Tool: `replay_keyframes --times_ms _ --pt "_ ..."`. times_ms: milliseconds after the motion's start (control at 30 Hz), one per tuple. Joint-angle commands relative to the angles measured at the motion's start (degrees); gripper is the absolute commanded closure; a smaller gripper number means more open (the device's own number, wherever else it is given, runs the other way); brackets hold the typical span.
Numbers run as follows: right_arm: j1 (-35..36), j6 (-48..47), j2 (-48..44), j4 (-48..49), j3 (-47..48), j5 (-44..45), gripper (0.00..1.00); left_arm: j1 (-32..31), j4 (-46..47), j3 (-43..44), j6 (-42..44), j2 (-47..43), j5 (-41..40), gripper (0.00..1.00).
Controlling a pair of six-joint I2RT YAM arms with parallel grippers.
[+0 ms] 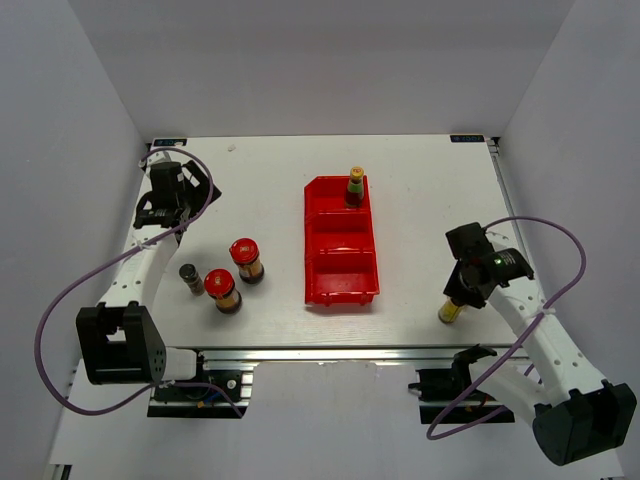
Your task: Organize the condiment bottles
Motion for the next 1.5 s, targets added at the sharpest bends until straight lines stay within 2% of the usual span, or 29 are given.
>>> replay_keyframes --times_ms 0,33,100,300,567,800,1000,1133,1267,1467 --pt "-0.24 -5.93 -1.48 4.58 3.50 -3.80 0.79 -0.03 0.46 0.93 -0.19 -1.05 0.64 0.02" --pt "-0.24 -7.51 -1.57 5.20 4.11 -5.56 0.80 -0.11 0.46 0.92 -0.19 -1.14 0.64 0.02" --pt "-0.33 -9.01 -1.66 6.70 4.99 -6.80 0.88 -0.12 0.46 0.84 -0.19 -1.40 0.72 0.02" --pt "-0.24 -13.15 -1.39 9.95 10.53 -9.08 0.86 -0.03 0.28 0.92 -0.10 -1.67 0.55 0.02" --pt "1.95 -18.07 3.70 19.70 18.08 -17.88 0.87 -0.12 -0.33 1.10 0.16 -2.28 0.02 0.02" --pt "12.31 -22.11 15.98 25.59 28.63 -16.21 0.87 -0.03 -0.95 1.10 0.51 -3.07 -1.21 0.02" --pt "16.80 -27.38 30.65 26.84 43.82 -17.44 0.89 -0.12 -2.97 2.06 0.51 -3.34 -2.44 0.02" --pt "18.48 -30.37 40.07 25.87 54.98 -16.30 0.88 -0.03 -4.11 2.42 -0.10 -4.56 -1.39 0.02" --pt "18.65 -31.52 50.08 23.41 66.75 -15.25 0.88 -0.12 -5.51 1.98 -1.33 -6.94 -3.93 0.02" --pt "18.83 -31.96 58.09 23.84 73.37 -12.26 0.88 -0.03 -6.93 1.89 -1.59 -9.31 -7.45 0.02"
